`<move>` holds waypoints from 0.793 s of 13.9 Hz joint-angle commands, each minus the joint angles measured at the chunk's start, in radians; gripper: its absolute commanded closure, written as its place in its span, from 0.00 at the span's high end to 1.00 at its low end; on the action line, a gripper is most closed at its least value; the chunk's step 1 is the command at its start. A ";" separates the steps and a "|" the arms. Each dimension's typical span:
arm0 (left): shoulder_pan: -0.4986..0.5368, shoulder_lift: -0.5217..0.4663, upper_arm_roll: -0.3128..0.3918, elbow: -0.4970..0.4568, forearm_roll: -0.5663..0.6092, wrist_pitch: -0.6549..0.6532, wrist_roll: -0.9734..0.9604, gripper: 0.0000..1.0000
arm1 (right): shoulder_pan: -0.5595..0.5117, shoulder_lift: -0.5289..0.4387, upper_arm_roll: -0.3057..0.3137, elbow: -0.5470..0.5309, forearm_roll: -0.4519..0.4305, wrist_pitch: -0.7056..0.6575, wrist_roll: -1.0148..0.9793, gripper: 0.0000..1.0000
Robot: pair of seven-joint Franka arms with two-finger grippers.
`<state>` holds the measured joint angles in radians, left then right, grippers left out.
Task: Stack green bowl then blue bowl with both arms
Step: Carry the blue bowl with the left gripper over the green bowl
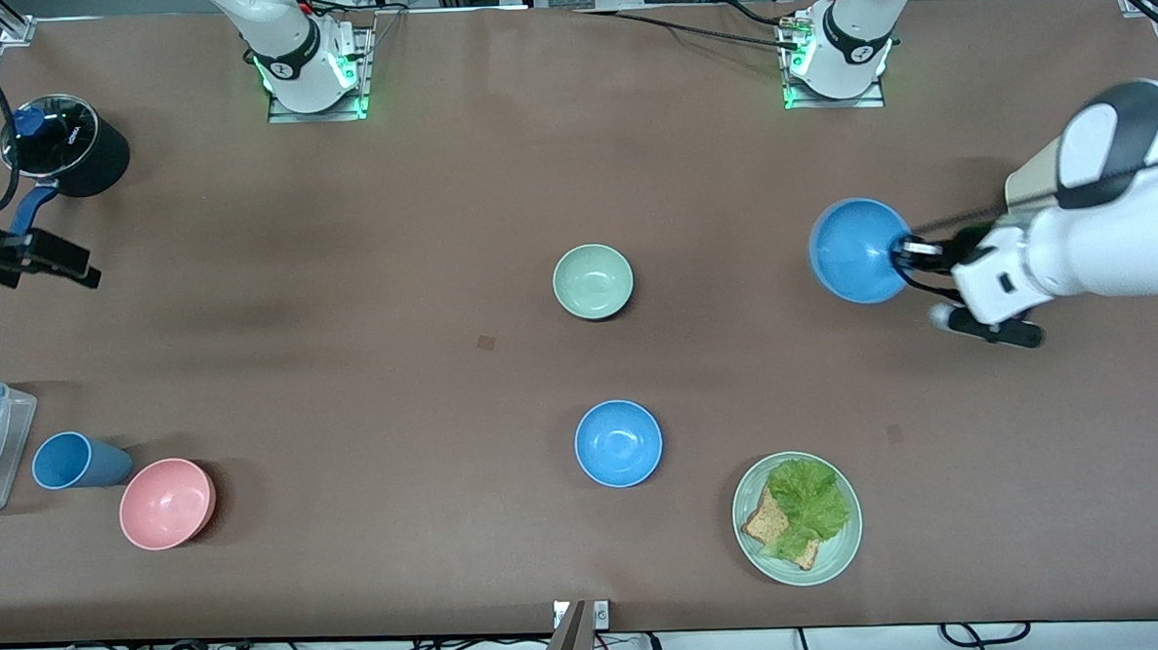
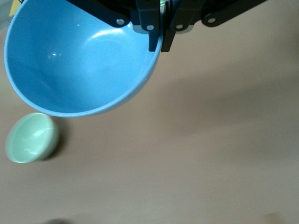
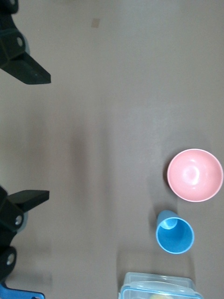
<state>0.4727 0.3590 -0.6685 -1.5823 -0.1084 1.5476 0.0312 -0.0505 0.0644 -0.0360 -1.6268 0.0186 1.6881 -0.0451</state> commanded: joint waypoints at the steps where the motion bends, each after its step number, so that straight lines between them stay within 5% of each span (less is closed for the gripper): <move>1: -0.035 0.043 -0.086 0.028 -0.123 0.049 -0.034 0.01 | -0.006 -0.046 0.008 -0.059 -0.014 0.025 -0.018 1.00; 8: -0.371 0.149 -0.080 -0.028 0.010 0.464 -0.318 0.00 | -0.005 -0.047 0.010 -0.054 -0.034 0.018 -0.013 1.00; 11: -0.394 0.146 -0.080 -0.193 0.050 0.697 -0.339 0.00 | -0.003 -0.047 0.010 -0.056 -0.032 0.018 -0.012 1.00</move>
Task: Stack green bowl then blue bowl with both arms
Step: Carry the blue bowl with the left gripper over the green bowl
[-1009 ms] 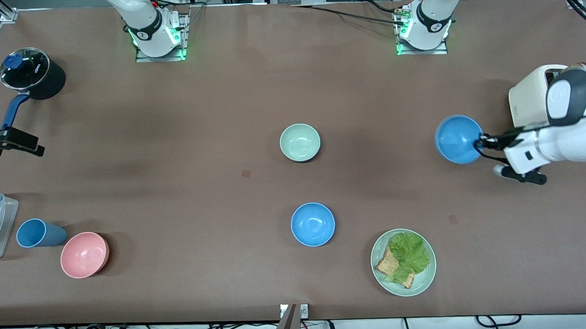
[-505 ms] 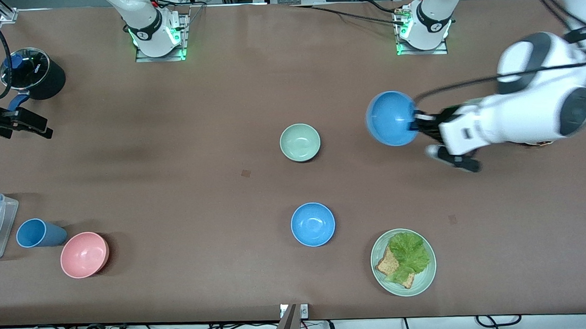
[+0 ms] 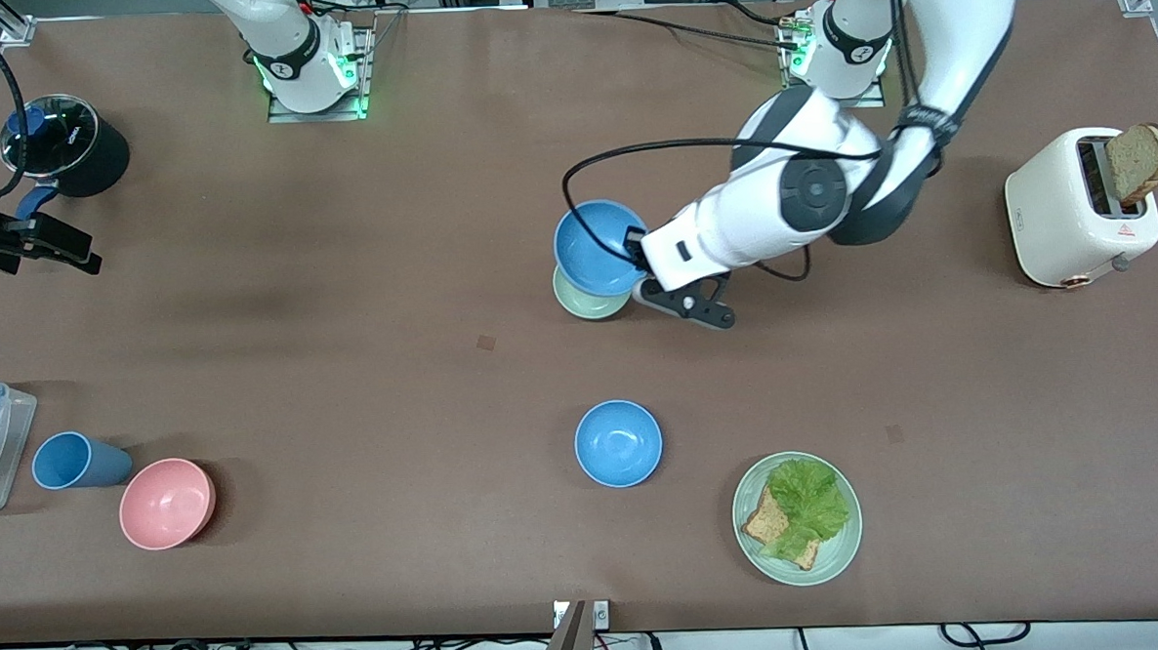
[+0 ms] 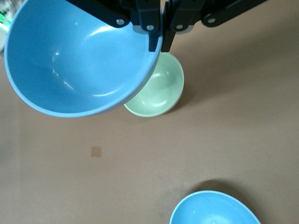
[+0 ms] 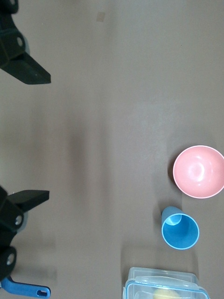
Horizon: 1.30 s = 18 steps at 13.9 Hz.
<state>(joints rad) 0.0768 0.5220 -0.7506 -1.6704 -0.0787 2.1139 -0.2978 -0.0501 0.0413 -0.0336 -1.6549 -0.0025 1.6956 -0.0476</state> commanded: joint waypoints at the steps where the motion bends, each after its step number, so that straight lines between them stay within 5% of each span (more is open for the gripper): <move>1: 0.000 -0.032 0.002 -0.164 0.025 0.193 -0.005 0.00 | -0.004 -0.024 0.009 -0.028 -0.010 0.010 -0.009 1.00; 7: -0.014 -0.016 0.004 -0.200 0.109 0.189 -0.014 0.00 | 0.000 -0.023 0.008 -0.028 -0.013 0.022 -0.012 1.00; 18: -0.130 0.099 0.063 -0.123 0.295 0.193 -0.050 0.00 | 0.000 -0.023 0.009 -0.028 -0.013 0.024 -0.011 1.00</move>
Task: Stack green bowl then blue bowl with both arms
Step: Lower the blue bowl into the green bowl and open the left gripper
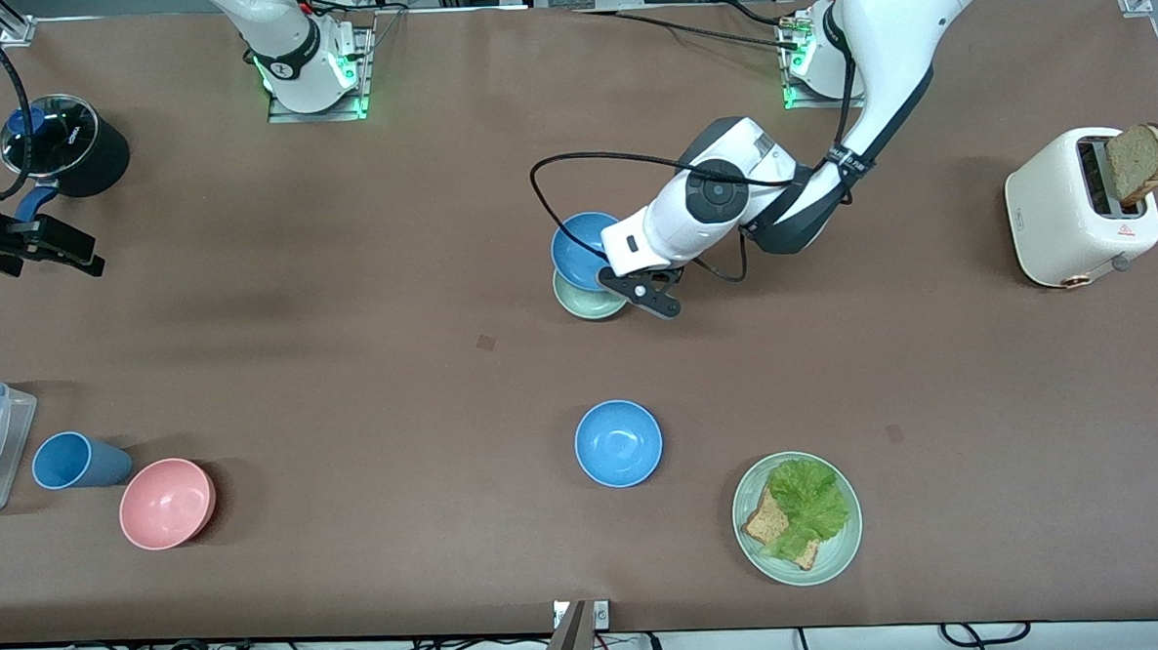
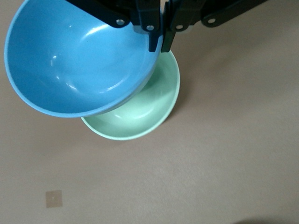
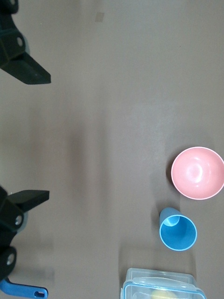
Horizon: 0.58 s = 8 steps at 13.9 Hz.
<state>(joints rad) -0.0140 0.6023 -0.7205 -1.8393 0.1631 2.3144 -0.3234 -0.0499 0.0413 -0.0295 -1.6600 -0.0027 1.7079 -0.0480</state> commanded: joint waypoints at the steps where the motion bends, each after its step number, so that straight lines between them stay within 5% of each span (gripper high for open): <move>1: -0.040 0.019 0.033 0.046 0.073 -0.007 -0.025 0.00 | -0.001 -0.021 0.005 -0.021 -0.013 0.012 -0.010 1.00; 8: -0.038 0.051 0.033 0.071 0.121 -0.001 -0.025 0.00 | -0.001 -0.021 0.005 -0.020 -0.013 0.013 -0.007 1.00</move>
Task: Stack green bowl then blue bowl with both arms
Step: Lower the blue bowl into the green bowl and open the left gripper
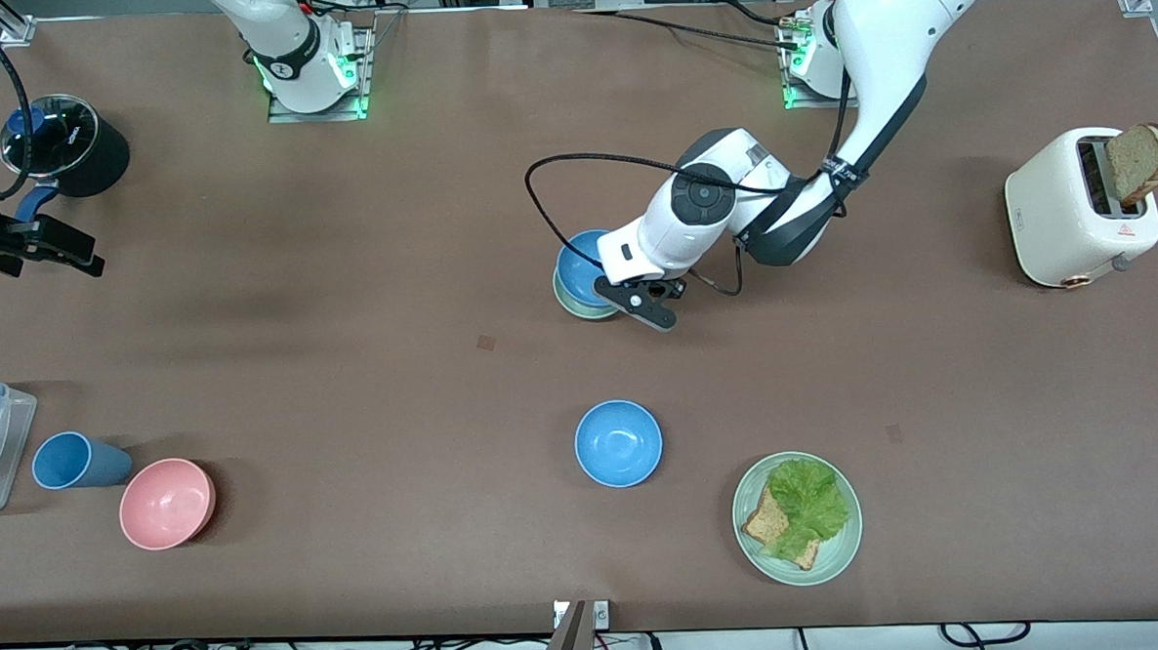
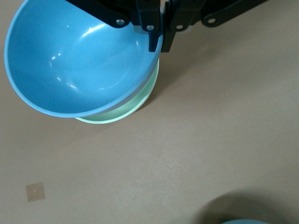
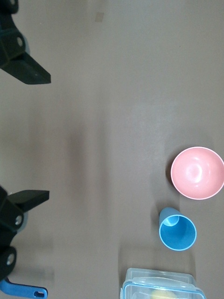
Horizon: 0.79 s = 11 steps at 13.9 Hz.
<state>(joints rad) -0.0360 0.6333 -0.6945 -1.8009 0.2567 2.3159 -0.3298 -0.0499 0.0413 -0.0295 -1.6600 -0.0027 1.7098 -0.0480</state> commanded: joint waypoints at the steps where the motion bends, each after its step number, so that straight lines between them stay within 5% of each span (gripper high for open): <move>1: -0.018 0.026 0.007 0.038 0.027 -0.003 -0.020 0.00 | -0.001 -0.023 0.005 -0.018 -0.013 0.011 -0.007 1.00; 7: -0.025 0.042 0.009 0.038 0.032 0.017 -0.021 0.00 | -0.002 -0.021 0.003 -0.009 -0.013 0.008 -0.016 1.00; 11: -0.025 0.046 0.009 0.037 0.030 0.017 -0.023 0.10 | -0.001 -0.021 0.005 -0.009 -0.013 0.010 -0.016 1.00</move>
<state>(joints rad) -0.0468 0.6654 -0.6937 -1.7906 0.2577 2.3325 -0.3305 -0.0499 0.0391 -0.0294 -1.6595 -0.0029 1.7152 -0.0508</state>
